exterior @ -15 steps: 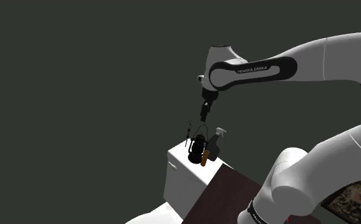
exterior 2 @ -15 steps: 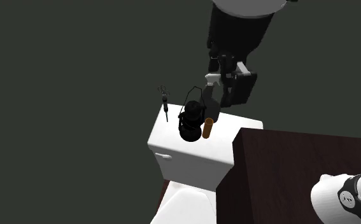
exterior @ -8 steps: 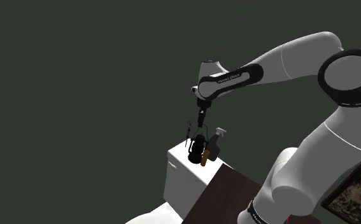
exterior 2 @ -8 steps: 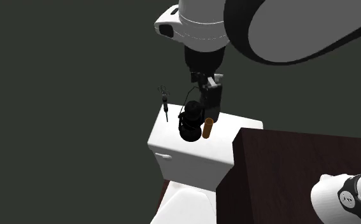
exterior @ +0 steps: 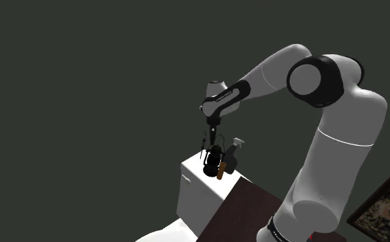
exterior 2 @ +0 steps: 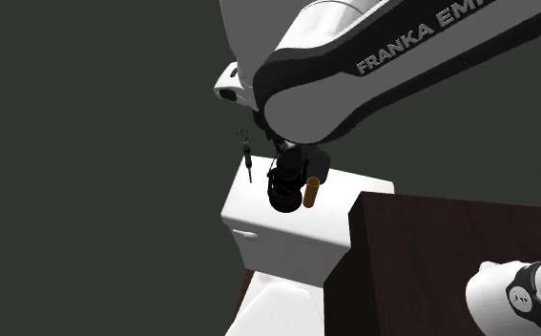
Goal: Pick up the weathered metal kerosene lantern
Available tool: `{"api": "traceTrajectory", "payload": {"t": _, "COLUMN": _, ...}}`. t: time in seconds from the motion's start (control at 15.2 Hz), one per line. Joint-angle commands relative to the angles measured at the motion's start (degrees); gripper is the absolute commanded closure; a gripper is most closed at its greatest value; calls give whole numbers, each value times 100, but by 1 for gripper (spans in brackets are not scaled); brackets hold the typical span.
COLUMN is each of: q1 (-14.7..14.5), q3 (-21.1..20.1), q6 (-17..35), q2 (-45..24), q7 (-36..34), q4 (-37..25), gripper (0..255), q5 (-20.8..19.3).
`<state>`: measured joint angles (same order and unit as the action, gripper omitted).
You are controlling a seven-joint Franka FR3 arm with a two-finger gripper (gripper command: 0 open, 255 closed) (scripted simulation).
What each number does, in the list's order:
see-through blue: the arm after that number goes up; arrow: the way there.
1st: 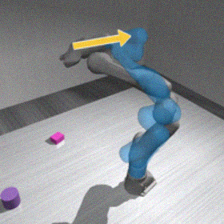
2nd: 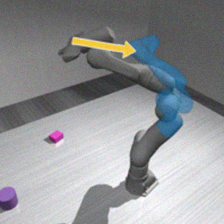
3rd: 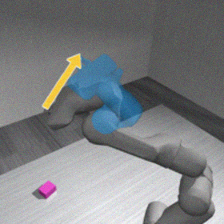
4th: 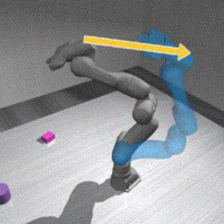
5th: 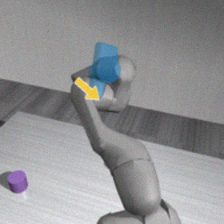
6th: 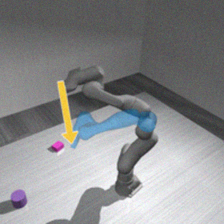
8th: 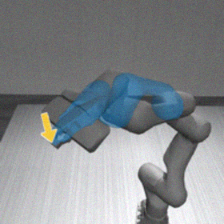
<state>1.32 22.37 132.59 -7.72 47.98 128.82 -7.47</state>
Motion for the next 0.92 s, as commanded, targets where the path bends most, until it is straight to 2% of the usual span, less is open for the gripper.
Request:
{"api": "traceTrajectory", "payload": {"t": 0.0, "q1": 106, "q3": -15, "q6": 166, "q2": -547, "q7": 391, "q4": -299, "gripper": 0, "q5": 183}}
{"api": "traceTrajectory", "payload": {"t": 0.13, "q1": 223, "q3": -80, "q6": 288, "q2": -1024, "q7": 693, "q4": -573, "gripper": 0, "q5": 312}}
{"api": "traceTrajectory", "payload": {"t": 0.79, "q1": 333, "q3": -198, "q6": 785, "q2": -1549, "q7": 768, "q4": -576, "gripper": 0, "q5": 483}}
{"api": "traceTrajectory", "payload": {"t": 0.86, "q1": 328, "q3": -199, "q6": 787, "q2": -1549, "q7": 762, "q4": -573, "gripper": 255, "q5": 483}}
